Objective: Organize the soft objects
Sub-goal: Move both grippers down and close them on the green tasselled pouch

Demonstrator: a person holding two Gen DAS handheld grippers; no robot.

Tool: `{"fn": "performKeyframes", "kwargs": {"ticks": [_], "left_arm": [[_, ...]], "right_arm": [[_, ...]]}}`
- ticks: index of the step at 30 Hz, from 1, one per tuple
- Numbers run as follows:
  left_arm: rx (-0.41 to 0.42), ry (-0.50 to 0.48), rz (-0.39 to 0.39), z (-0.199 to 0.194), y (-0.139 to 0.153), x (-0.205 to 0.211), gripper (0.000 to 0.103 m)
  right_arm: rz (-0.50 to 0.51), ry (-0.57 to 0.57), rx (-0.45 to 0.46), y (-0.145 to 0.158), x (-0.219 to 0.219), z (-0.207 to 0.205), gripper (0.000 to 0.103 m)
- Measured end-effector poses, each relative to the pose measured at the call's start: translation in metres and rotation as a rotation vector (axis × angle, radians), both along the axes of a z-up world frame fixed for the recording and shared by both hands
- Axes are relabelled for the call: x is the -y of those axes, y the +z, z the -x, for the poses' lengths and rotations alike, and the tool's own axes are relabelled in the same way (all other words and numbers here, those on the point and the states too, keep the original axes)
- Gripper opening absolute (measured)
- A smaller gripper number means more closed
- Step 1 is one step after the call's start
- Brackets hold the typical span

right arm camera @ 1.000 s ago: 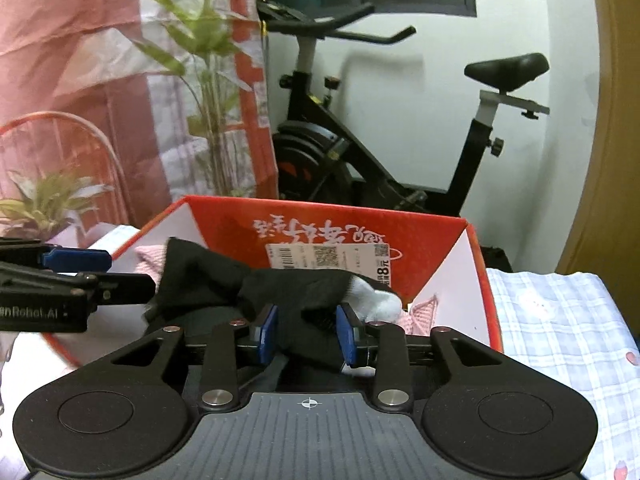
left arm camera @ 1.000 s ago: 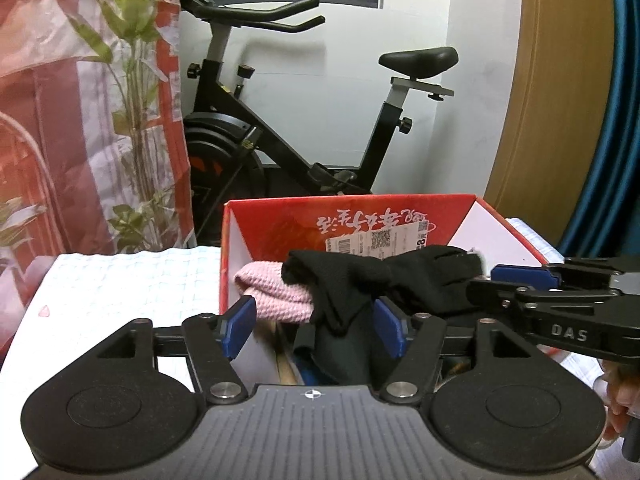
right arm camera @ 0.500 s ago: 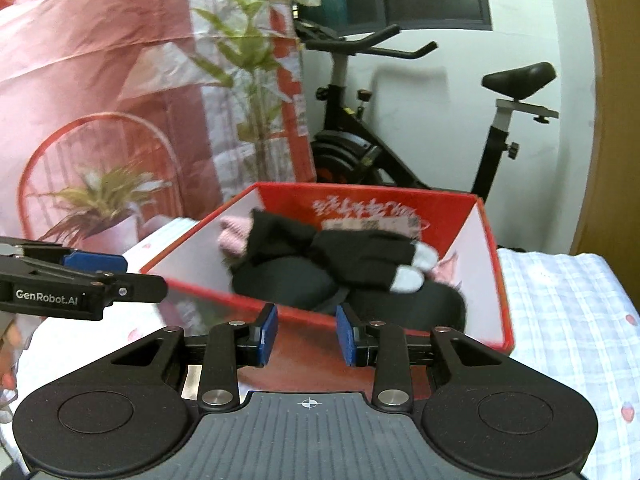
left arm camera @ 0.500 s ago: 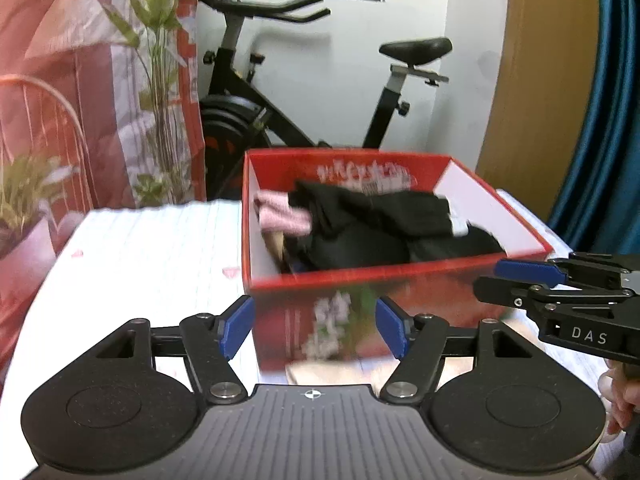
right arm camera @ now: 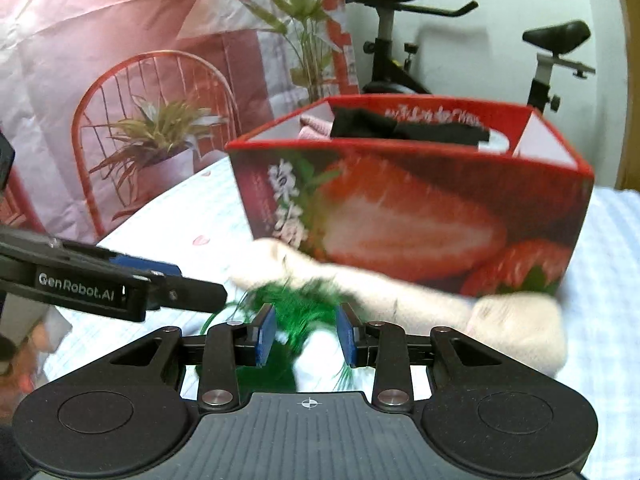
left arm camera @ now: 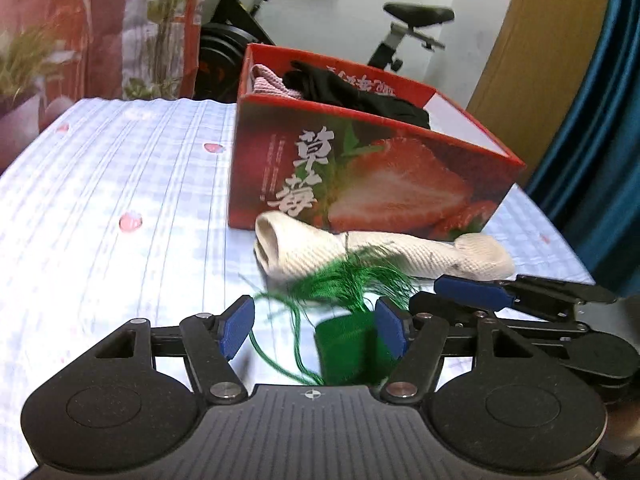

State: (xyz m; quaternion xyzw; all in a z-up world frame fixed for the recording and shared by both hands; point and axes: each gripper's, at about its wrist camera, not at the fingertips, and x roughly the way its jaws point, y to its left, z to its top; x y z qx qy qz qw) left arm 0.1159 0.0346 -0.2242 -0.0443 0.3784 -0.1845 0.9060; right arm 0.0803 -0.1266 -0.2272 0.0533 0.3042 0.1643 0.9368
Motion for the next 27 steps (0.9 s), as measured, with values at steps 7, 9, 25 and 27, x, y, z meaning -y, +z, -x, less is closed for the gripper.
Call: {"fn": "performKeyframes", "kwargs": {"ticks": [7, 9, 25, 27], "left_arm": [[-0.032, 0.041, 0.131, 0.019, -0.021, -0.008, 0.068], [-0.043, 0.032, 0.142, 0.017, -0.024, -0.007, 0.068], [-0.088, -0.062, 0.319, 0.004, -0.042, 0.006, 0.051], [-0.089, -0.069, 0.327, 0.005, -0.044, 0.008, 0.051]], "right_arm": [[-0.018, -0.001, 0.009, -0.008, 0.004, 0.027, 0.04], [-0.01, -0.005, 0.01, -0.009, 0.006, 0.031, 0.041], [0.027, 0.073, -0.036, -0.016, -0.014, 0.034, 0.045], [0.026, 0.077, -0.04, -0.02, -0.016, 0.032, 0.045]]}}
